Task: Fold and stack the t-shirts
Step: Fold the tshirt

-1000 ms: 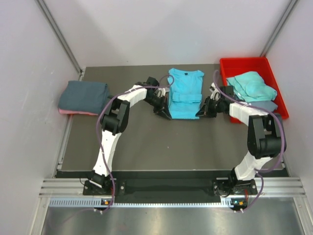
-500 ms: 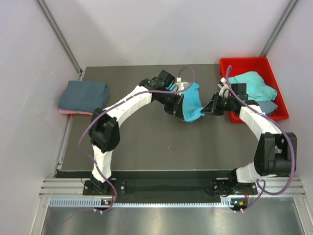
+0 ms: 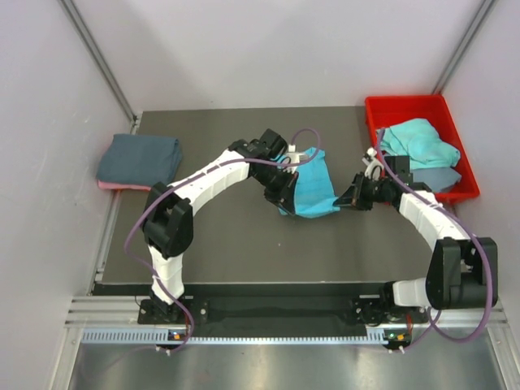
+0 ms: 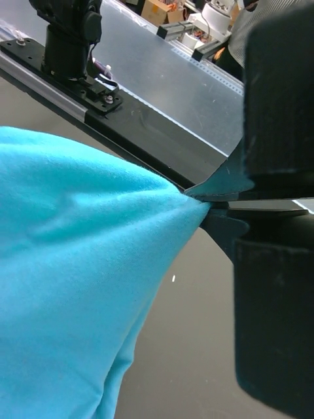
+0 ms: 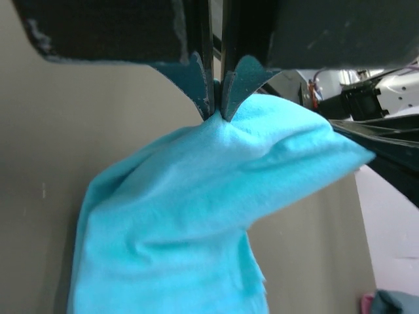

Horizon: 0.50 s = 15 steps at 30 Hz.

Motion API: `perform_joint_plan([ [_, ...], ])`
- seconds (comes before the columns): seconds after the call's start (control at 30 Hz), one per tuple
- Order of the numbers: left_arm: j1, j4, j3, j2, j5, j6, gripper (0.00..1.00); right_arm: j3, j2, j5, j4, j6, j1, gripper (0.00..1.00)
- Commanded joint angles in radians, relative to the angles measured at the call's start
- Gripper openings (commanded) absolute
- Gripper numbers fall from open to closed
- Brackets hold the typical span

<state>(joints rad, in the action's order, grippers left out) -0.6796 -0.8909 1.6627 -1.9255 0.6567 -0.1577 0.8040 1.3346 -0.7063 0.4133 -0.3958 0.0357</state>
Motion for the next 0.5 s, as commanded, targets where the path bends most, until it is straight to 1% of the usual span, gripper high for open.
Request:
perform_joint_plan([
  [0.0,0.032,-0.005,0.081,-0.009,0.018,0.011,0.00,0.125,0.017,-0.013,-0.053,0.002,-0.010,0.00],
  [0.13,0.074,-0.002,0.140,-0.067,0.026,0.015,0.00,0.259,0.139,-0.013,-0.097,-0.011,-0.011,0.00],
  [0.2,0.100,-0.003,0.185,-0.105,0.020,0.021,0.00,0.300,0.185,-0.009,-0.119,-0.017,-0.010,0.00],
  [0.23,0.109,-0.006,0.202,-0.119,0.020,0.023,0.00,0.340,0.234,-0.007,-0.123,-0.020,-0.011,0.00],
  [0.4,0.170,-0.019,0.320,-0.199,0.003,0.032,0.00,0.449,0.374,-0.005,-0.128,-0.012,-0.011,0.00],
  [0.47,0.183,-0.016,0.347,-0.220,-0.003,0.033,0.00,0.484,0.403,-0.001,-0.148,-0.018,-0.008,0.00],
])
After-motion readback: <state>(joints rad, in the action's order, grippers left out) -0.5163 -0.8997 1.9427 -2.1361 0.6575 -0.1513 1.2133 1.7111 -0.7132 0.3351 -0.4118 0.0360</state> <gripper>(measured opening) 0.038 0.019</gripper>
